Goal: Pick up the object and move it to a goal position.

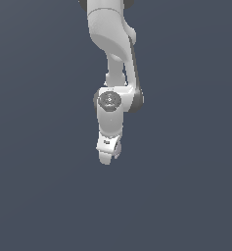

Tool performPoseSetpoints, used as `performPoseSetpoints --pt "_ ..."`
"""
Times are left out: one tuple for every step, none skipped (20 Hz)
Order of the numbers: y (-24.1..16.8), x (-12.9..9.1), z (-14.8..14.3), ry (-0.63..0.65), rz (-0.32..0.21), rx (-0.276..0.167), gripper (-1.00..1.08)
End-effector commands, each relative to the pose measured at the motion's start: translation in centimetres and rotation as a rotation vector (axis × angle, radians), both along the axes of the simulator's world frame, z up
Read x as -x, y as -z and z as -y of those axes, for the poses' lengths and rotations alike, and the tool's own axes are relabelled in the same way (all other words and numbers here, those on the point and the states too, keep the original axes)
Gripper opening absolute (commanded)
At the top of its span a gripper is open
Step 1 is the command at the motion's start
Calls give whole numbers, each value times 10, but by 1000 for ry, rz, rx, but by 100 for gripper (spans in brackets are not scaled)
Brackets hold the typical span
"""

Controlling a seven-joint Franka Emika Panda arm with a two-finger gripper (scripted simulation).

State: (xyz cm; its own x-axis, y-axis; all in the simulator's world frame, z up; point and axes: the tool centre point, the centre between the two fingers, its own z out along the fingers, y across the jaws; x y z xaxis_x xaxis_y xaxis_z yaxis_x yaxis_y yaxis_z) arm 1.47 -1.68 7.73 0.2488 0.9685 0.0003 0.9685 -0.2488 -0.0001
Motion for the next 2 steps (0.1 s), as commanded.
performPoseSetpoints --pt "-1 -3 0 0 0 0 -100" --pt "-1 -3 0 0 0 0 -100"
